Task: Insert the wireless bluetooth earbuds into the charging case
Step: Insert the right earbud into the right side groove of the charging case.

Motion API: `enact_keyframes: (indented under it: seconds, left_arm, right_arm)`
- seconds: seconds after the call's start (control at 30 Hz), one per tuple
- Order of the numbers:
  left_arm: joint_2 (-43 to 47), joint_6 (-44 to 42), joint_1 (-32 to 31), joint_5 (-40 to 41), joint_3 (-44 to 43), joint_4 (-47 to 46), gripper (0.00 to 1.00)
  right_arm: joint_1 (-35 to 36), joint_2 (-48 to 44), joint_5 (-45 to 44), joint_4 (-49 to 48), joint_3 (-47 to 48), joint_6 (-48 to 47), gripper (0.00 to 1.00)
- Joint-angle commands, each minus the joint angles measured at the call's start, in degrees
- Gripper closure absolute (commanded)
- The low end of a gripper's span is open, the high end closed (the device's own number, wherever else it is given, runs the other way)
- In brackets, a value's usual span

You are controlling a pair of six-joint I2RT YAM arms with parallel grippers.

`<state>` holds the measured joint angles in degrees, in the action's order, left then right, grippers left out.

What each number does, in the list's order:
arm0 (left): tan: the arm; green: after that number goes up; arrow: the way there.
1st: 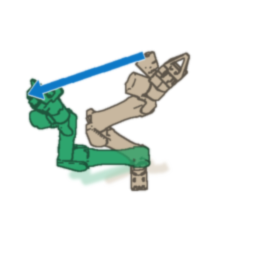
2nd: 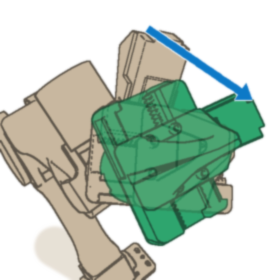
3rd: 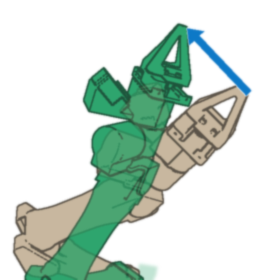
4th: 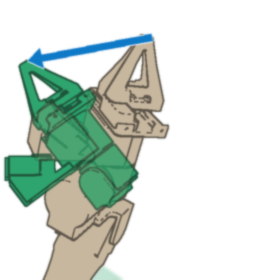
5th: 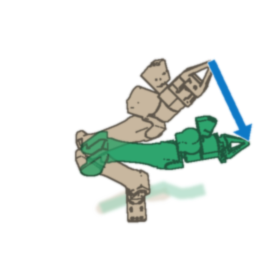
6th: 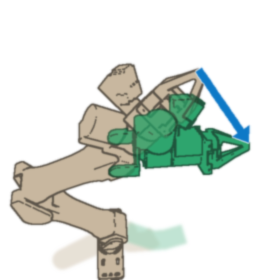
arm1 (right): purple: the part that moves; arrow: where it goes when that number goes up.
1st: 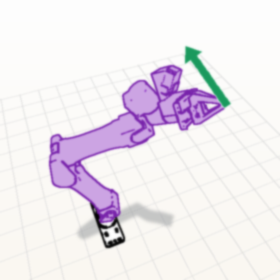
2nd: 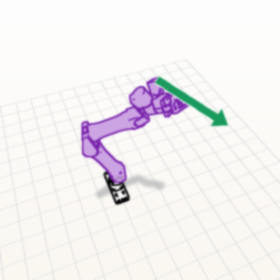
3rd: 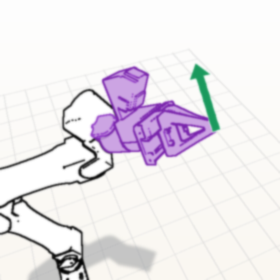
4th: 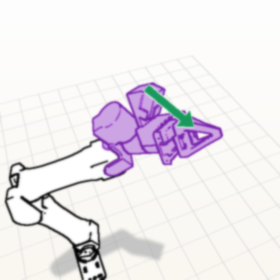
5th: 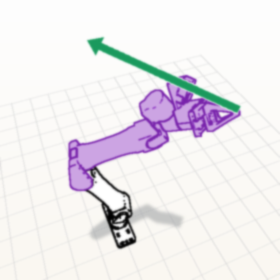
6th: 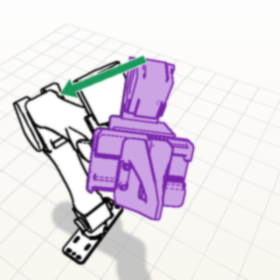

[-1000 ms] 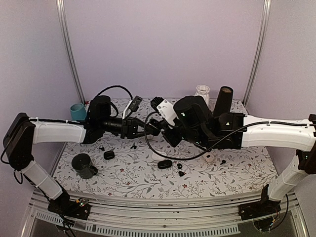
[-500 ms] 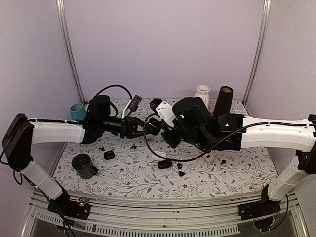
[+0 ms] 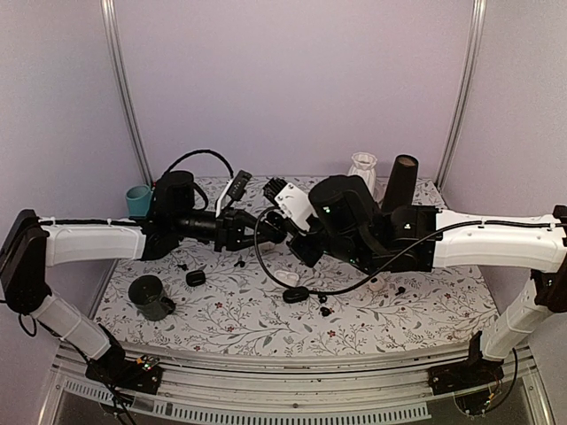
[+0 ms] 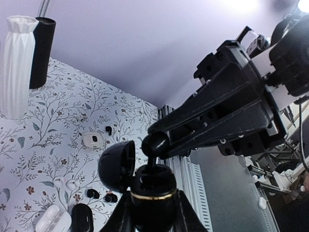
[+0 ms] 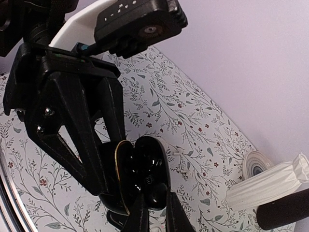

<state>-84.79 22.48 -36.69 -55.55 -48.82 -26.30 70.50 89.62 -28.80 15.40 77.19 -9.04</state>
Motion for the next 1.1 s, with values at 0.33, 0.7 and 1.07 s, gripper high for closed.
enact_keyframes:
  seconds: [0.33, 0.7, 1.07]
  left_arm:
    - [5.9, -5.3, -3.3, 5.6, 3.7, -10.4, 1.00]
    - [7.4, -5.7, -4.2, 8.0, 7.3, -16.8, 1.00]
    - [9.0, -5.2, -4.5, 12.0, 11.0, -23.6, 1.00]
  right_arm:
    - [2.5, 2.3, 2.7, 3.7, 2.0, -1.5, 0.92]
    - [2.4, 3.4, 4.3, 5.4, 4.9, -0.2, 0.87]
    - [2.5, 4.4, 3.8, 6.3, 6.0, 0.5, 0.82]
